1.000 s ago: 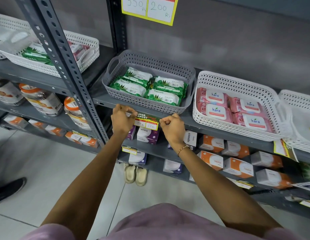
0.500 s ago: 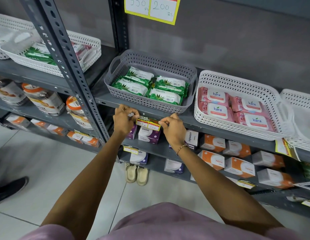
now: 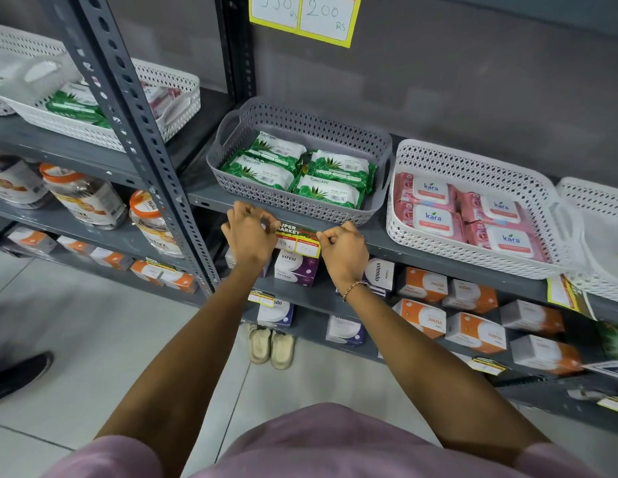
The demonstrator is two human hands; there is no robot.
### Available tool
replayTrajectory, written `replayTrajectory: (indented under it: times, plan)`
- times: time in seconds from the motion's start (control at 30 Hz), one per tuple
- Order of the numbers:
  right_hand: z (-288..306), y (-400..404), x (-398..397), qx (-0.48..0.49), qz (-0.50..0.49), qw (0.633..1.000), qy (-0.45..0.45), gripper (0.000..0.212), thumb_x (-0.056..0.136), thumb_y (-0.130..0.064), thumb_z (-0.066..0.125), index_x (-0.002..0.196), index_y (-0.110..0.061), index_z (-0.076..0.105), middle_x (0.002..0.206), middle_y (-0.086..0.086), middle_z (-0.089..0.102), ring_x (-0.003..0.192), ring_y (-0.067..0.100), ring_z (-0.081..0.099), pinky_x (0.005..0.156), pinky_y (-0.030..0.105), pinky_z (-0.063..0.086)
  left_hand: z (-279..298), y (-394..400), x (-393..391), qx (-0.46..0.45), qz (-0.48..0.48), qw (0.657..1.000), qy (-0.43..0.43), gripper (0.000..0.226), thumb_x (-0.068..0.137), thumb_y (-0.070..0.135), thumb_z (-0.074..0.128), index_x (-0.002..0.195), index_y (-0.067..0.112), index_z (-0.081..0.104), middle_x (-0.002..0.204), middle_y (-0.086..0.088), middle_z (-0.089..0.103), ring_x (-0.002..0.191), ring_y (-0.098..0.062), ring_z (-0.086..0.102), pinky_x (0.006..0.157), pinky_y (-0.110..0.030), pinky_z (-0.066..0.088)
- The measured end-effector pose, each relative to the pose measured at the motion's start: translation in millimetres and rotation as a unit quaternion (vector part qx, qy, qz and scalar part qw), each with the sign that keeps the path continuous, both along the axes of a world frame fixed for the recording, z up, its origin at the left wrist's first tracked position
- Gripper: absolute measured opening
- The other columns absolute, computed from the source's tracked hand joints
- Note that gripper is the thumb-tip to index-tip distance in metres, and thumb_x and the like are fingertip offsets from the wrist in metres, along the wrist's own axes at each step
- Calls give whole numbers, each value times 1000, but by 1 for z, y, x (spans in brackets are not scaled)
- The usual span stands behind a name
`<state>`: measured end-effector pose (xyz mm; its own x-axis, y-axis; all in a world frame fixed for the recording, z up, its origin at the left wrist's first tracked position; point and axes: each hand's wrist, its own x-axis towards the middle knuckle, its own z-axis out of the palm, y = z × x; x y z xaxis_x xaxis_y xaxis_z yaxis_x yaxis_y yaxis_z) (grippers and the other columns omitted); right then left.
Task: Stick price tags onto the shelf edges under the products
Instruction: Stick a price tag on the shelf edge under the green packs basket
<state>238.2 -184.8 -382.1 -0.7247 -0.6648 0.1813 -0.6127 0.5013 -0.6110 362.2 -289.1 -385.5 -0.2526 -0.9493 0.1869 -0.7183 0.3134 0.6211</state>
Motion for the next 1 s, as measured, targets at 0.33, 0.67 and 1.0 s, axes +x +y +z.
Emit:
replayTrajectory:
  times: [0.33,0.67,1.0]
  plan:
    - [-7,1,-4,-42,30,998,-25,17,84,-25,68,75,-11,70,86,7,58,74,24,59,54,29,49,-2,4,-1,-9,-5,1000,9,10,82,19,69,90,16,65,108,-9,47,107,-27,44,91,-44,36]
    - [-9,-1,-3,-37,18,999,-3,21,85,-29,66,77,-9,67,90,8,61,76,25,62,54,24,42,-8,5,-6,-7,4,1000,29,11,80,19,69,85,16,60,105,-7,47,104,-25,45,87,-40,35]
    - [-17,-1,3,-53,-1,993,102,40,73,-46,73,82,-12,54,67,5,64,71,29,61,63,34,46,-12,4,0,-25,-88,992,92,46,77,36,73,104,5,53,102,-12,55,97,-26,51,87,-40,43]
